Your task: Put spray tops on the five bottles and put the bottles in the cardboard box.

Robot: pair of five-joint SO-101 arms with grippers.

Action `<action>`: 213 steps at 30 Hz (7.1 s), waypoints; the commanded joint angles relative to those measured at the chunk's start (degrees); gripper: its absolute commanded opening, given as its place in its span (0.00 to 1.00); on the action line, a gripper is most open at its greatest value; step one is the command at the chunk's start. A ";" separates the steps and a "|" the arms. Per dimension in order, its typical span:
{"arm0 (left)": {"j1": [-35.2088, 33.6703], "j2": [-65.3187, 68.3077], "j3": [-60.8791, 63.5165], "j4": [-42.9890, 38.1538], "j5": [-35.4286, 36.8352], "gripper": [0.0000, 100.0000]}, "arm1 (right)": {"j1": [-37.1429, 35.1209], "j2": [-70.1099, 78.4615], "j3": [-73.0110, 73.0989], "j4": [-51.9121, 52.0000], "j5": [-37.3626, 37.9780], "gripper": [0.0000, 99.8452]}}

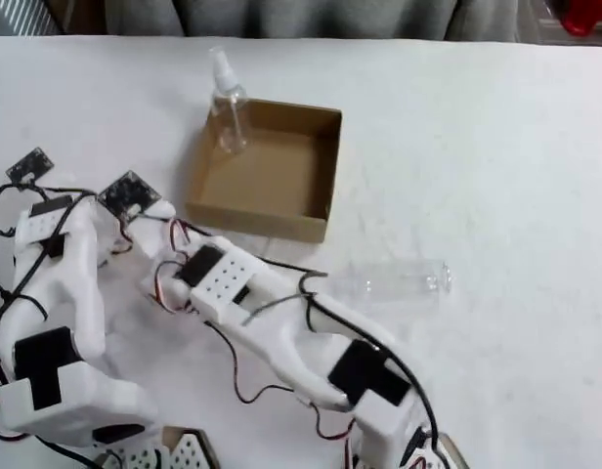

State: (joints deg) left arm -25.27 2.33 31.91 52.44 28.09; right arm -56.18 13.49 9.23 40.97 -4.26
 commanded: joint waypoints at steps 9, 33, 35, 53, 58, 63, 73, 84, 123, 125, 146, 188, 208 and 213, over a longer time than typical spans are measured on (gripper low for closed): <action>-1.89 -0.66 -1.23 -0.97 0.44 0.07 | 5.85 -16.13 10.73 -7.08 0.18 0.02; -2.95 -0.75 -0.53 -1.41 0.53 0.07 | 9.98 -5.23 17.85 -32.92 0.18 0.02; -3.03 -0.75 -0.53 -1.41 0.53 0.07 | 10.24 -3.65 17.41 -33.45 0.18 0.02; -3.03 -0.75 -0.62 -1.41 0.44 0.07 | 8.31 -10.51 17.05 -25.01 0.18 0.02; -3.03 -0.75 -0.62 -1.41 0.35 0.07 | 7.60 -10.24 17.23 -25.10 0.18 0.02; -3.12 -0.75 -0.09 -1.23 0.35 0.07 | 6.81 -9.89 17.41 -25.54 0.00 0.02; -2.77 -0.75 -0.09 -0.97 0.35 0.07 | 7.69 -5.49 16.88 -33.45 0.09 0.02; -1.63 -0.75 0.53 -1.14 0.35 0.07 | 7.78 1.10 16.88 -42.86 0.18 0.02; -0.75 -0.75 0.26 -1.32 0.35 0.08 | 12.44 -7.69 10.90 -24.57 -0.35 0.02; -0.75 -0.75 0.26 -1.32 0.35 0.08 | 12.88 -6.20 10.90 -25.98 -0.35 0.02; -0.66 -0.75 0.26 -1.32 0.35 0.07 | 9.54 3.82 9.32 -31.34 -0.26 0.02; -0.84 -0.75 0.00 -1.32 0.35 0.07 | -1.27 -14.37 17.76 -13.49 0.26 0.02; -3.12 -0.75 0.18 -3.25 -5.19 0.08 | 6.37 -35.03 21.80 6.20 54.77 0.02; -3.12 -0.48 0.00 -3.34 -5.27 0.08 | 6.37 -35.47 23.03 10.59 64.62 0.02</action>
State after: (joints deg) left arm -27.82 2.33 32.97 50.24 23.69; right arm -50.11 -19.56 32.97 48.88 55.69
